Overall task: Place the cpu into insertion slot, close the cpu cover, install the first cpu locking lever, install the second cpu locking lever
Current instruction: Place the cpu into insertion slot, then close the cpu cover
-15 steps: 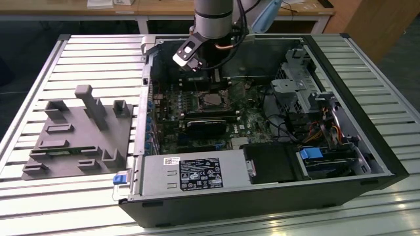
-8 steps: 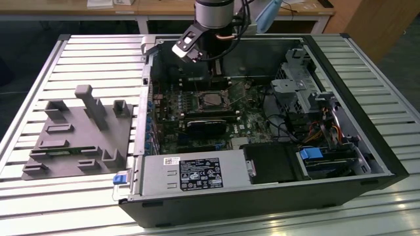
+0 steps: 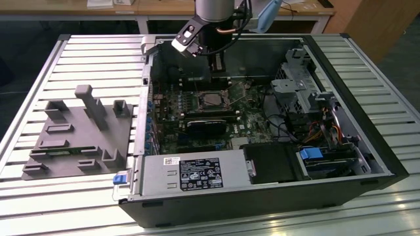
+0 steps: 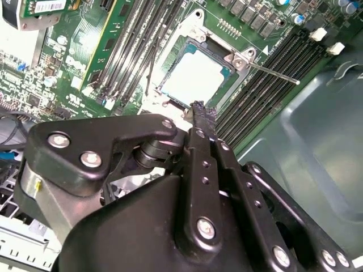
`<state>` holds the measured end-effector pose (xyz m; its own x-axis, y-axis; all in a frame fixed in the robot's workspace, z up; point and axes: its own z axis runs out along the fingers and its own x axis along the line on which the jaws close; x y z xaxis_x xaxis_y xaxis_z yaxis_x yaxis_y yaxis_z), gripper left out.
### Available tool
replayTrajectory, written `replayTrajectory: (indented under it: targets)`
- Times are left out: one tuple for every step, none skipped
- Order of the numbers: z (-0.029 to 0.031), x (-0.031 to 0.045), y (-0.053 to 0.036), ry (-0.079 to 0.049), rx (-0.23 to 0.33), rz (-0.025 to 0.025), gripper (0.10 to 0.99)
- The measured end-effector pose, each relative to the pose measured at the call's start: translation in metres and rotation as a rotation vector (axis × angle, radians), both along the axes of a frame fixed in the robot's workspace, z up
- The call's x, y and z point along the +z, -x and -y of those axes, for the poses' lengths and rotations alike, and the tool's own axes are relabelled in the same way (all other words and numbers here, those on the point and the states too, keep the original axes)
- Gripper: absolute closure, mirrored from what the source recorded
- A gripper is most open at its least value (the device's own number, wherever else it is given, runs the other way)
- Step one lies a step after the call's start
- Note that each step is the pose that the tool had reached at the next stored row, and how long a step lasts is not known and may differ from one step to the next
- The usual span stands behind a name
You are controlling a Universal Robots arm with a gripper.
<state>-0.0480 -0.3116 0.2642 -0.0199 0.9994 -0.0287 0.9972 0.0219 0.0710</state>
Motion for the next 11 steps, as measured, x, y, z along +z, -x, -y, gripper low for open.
replayTrajectory:
  targets:
    - [0.0,0.0002,0.0,0.0,0.0,0.0002,0.984]
    - [0.0,0.0004,0.0,0.0,0.0,0.0007,0.984]
    - [0.0,0.0005,0.0,0.0,0.0,0.0007,0.984]
    - [0.0,0.0005,0.0,0.0,0.0,0.0008,0.984]
    - [0.0,0.0005,0.0,0.0,0.0,0.0009,0.984]
    - [0.0,0.0005,0.0,0.0,0.0,0.0009,0.984]
    - [0.0,0.0005,0.0,0.0,0.0,0.001,0.984]
    - [0.0,0.0006,0.0,0.0,0.0,0.001,0.984]
    - [0.0,0.0006,0.0,0.0,0.0,0.001,0.984]
    - [0.0,0.0006,0.0,0.0,0.0,0.0011,0.984]
    - [0.0,0.0007,0.0,0.0,0.0,0.0011,0.984]
